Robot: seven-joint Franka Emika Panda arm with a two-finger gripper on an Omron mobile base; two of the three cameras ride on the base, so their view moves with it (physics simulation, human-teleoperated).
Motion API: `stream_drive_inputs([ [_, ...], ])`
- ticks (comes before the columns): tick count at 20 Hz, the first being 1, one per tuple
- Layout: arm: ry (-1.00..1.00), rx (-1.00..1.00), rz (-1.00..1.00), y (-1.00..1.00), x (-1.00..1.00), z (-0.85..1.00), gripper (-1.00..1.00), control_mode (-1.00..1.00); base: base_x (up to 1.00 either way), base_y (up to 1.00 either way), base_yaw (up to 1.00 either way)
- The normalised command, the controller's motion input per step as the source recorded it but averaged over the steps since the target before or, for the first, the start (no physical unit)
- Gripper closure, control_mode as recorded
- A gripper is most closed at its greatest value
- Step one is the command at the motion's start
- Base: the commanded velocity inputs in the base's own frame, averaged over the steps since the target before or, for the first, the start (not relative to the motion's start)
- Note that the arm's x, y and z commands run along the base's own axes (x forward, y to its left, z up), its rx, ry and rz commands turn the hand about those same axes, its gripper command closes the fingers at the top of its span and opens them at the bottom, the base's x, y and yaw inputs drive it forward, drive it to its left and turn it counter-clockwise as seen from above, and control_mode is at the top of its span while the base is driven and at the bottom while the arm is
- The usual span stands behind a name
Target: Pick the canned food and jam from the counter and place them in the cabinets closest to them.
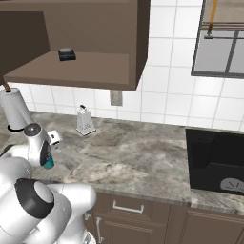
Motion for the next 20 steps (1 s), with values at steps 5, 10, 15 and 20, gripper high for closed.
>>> stream_drive_inputs([
  [5, 0.0, -0.02, -0.01, 0.04, 0.08, -0.23, -1.0, -1.0, 0.0, 0.0, 0.0],
  [10, 0.02, -0.01, 0.0, 0.03, 0.03, -0.13, -1.0, -1.0, 0.0, 0.0, 0.0],
  [15, -0.02, 0.01, 0.0, -0.02, -0.07, 0.02, -1.0, -1.0, 0.0, 0.0, 0.0],
  [20, -0.07, 0.03, 0.0, -0.11, -0.3, 0.1, -1.0, -1.0, 0.0, 0.0, 0.0],
])
